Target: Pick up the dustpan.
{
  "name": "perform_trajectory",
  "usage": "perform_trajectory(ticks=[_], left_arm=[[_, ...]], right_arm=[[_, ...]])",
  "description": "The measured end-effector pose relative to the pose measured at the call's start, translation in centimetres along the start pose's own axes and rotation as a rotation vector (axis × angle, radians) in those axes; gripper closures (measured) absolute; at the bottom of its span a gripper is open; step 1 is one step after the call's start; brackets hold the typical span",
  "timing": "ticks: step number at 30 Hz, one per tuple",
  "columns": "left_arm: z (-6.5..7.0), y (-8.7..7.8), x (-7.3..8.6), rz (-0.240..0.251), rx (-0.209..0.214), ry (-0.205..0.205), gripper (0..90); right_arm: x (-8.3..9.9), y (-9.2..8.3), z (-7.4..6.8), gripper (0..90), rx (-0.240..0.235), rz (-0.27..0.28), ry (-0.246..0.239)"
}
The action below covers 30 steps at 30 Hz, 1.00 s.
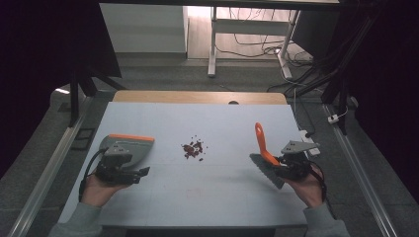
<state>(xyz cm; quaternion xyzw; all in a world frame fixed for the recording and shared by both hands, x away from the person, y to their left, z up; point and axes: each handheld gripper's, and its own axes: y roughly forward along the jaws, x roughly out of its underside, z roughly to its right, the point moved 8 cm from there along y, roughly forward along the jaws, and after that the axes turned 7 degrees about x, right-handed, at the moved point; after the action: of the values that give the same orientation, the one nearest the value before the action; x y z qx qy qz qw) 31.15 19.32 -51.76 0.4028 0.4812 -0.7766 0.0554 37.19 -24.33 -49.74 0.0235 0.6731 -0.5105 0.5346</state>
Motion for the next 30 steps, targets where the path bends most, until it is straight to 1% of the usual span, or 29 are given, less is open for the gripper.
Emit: perform_trajectory(ticks=[3, 5, 7, 9, 10, 12, 13, 16, 18, 21, 24, 27, 30], left_arm=[[-0.1, -0.3, -0.7, -0.03, -0.014, 0.001, 19.4], [-0.2, -0.6, -1.1, -0.04, -0.035, 0.001, 19.0], [-0.3, -1.0, -1.4, -0.032, -0.045, -0.013, 19.0], [-0.6, -1.4, -1.4, -0.013, -0.052, -0.03, 18.0], [-0.9, -1.5, -1.3, -0.009, -0.055, -0.041, 17.8], [-1.4, -1.8, -0.8, -0.036, -0.068, -0.046, 16.2], [-1.7, -2.1, -0.6, -0.039, -0.079, -0.05, 16.2], [-2.8, -2.8, 0.1, -0.056, -0.095, -0.079, 14.9], [-3.6, -3.3, 0.5, -0.059, -0.11, -0.101, 14.8], [-4.5, -4.1, 1.0, -0.054, -0.127, -0.118, 14.6], [-5.2, -4.6, 1.4, -0.056, -0.155, -0.14, 14.6], [-5.5, -4.6, 1.9, -0.071, -0.139, -0.157, 14.6], [-5.3, -4.3, 2.0, -0.062, -0.076, -0.171, 14.6]], right_arm=[[0.0, -0.1, 0.1, 70.1, 0.0, 0.002, 0.0], [-0.1, -0.1, 0.1, 70.1, 0.001, 0.003, -0.002], [-0.1, -0.1, 0.1, 70.1, -0.001, 0.004, -0.007], [-0.1, -0.1, 0.1, 70.1, -0.001, -0.001, -0.006], [0.0, 0.0, 0.1, 70.1, -0.001, -0.004, -0.003], [0.1, 0.1, 0.1, 70.1, -0.001, -0.006, -0.003], [0.1, 0.1, 0.1, 70.1, -0.001, -0.006, -0.003], [0.3, 0.2, 0.3, 70.1, 0.005, -0.016, 0.002], [0.4, 0.3, 0.4, 70.1, 0.009, -0.021, 0.003], [0.4, 0.4, 0.3, 70.1, 0.011, -0.026, 0.004], [0.4, 0.5, 0.0, 70.1, 0.009, -0.028, -0.003], [0.3, 0.7, -0.3, 70.1, 0.006, -0.034, -0.009], [0.4, 0.9, -0.4, 70.1, 0.003, -0.038, -0.017]])
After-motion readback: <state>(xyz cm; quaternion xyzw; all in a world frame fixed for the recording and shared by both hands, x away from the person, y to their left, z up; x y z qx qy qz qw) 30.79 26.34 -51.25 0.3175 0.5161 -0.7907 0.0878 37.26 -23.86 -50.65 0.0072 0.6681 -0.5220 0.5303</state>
